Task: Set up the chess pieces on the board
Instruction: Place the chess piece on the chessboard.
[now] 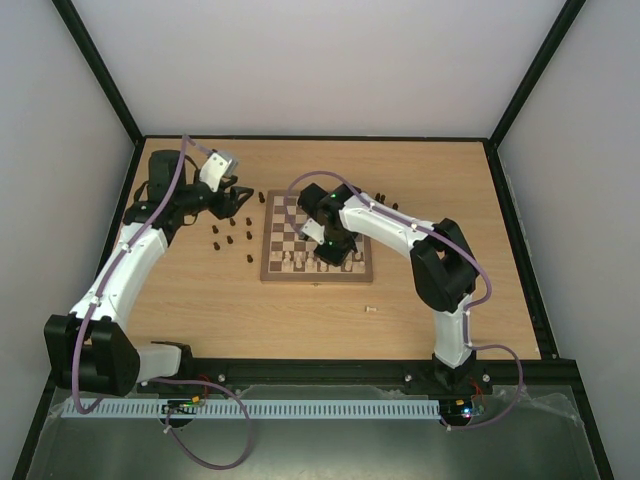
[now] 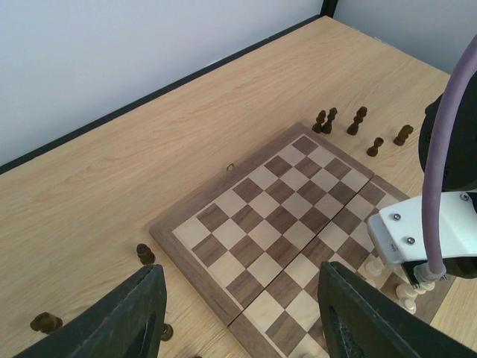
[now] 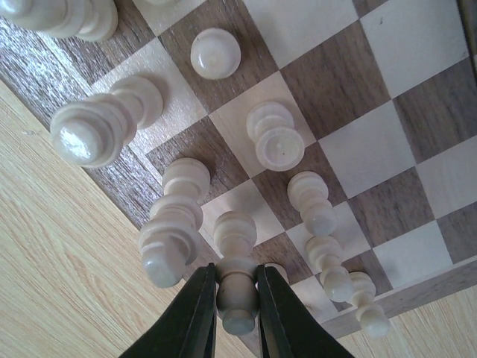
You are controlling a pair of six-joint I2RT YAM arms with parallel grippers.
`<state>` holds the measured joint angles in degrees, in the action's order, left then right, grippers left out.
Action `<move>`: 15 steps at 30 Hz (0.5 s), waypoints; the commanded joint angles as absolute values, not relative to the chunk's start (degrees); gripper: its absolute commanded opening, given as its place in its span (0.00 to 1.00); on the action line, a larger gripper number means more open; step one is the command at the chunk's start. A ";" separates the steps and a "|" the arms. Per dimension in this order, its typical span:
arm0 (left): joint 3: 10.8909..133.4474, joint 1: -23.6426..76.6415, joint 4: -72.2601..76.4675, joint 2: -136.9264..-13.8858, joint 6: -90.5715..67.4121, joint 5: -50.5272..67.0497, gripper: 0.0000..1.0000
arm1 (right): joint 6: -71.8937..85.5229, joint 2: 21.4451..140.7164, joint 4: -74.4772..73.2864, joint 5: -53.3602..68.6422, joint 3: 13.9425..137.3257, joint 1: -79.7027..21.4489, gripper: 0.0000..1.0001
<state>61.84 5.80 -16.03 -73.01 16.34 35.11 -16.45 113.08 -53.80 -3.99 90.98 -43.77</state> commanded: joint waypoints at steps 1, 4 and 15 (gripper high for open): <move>61.22 5.23 -15.55 -71.79 17.12 36.74 0.59 | -16.79 114.34 -56.00 -4.37 92.81 -44.11 0.16; 61.04 5.03 -15.64 -71.51 17.25 36.89 0.59 | -16.79 114.47 -56.22 -4.57 92.60 -44.12 0.16; 60.63 4.49 -15.47 -71.19 17.42 37.70 0.59 | -16.70 114.43 -56.53 -5.36 91.29 -44.04 0.16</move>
